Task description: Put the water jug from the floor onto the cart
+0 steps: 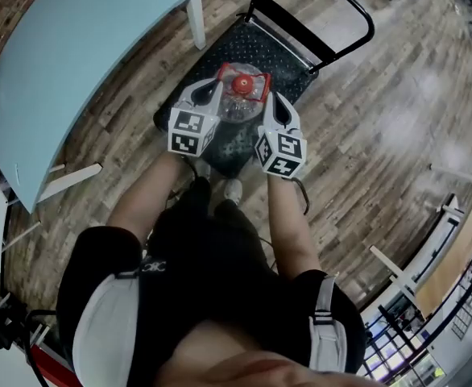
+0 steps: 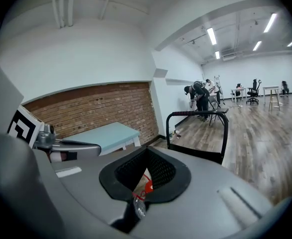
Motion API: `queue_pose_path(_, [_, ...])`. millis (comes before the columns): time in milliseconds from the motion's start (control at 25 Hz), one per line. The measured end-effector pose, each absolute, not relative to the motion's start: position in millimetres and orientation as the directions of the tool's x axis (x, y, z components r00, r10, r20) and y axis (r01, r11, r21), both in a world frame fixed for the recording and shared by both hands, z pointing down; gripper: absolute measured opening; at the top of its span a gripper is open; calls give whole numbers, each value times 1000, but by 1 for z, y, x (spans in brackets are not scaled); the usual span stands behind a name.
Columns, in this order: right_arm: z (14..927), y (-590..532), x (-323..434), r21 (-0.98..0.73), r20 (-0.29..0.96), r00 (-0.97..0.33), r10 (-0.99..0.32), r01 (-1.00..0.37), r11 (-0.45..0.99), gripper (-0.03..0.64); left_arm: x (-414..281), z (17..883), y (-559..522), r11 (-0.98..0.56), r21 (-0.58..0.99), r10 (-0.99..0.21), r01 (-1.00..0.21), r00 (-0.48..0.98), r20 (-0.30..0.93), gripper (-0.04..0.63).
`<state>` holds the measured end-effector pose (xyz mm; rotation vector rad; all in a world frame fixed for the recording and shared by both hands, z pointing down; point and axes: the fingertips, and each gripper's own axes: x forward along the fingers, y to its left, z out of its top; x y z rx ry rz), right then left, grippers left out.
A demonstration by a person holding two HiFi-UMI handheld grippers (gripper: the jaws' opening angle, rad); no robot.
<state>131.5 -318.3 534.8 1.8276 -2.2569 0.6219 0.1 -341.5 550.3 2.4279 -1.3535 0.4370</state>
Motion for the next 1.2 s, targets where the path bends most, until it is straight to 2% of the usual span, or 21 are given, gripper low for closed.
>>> queue_pose_path(200, [483, -304, 131, -203, 323, -256, -911, -959, 197, 12, 5, 489, -326, -476, 107, -811, -873, 483, 330, 0])
queue_pose_path(520, [441, -284, 134, -197, 279, -269, -922, -955, 220, 12, 6, 442, -308, -479, 38, -838, -877, 470, 278, 0])
queue_pose_path(1200, [452, -262, 140, -207, 325, -279, -904, -953, 220, 11, 10, 446, -283, -490, 30, -819, -871, 472, 326, 0])
